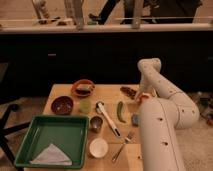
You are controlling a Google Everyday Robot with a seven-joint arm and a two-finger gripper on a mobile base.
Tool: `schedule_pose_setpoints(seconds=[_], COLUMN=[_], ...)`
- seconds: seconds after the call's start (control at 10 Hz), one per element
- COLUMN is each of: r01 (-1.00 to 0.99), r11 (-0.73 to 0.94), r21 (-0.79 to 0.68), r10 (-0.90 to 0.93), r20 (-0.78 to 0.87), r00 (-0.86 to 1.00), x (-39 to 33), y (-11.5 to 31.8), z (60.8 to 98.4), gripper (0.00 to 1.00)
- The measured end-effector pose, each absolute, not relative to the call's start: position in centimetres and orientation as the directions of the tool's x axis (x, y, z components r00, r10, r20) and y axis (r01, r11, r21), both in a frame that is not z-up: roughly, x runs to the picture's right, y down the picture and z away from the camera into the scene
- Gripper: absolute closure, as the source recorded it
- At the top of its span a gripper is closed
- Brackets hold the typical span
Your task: Place apple in purple bowl
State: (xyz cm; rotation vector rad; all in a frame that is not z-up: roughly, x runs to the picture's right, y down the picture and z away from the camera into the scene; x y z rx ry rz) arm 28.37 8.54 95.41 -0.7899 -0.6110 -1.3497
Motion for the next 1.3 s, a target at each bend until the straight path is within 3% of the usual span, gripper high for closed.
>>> schedule_pose_setpoints(seconds=[0.8, 1.3], r01=[0.987, 0.996], r11=[0.033, 0.046], r21=[-0.155, -0.077], r10=[-0.611, -0.672], r20=[0.778, 0.735], r00=[0.142, 0.088], x=[28.0, 27.5], y=[8.9, 8.0], z=[95.3, 93.4], gripper=[0.20, 0.20])
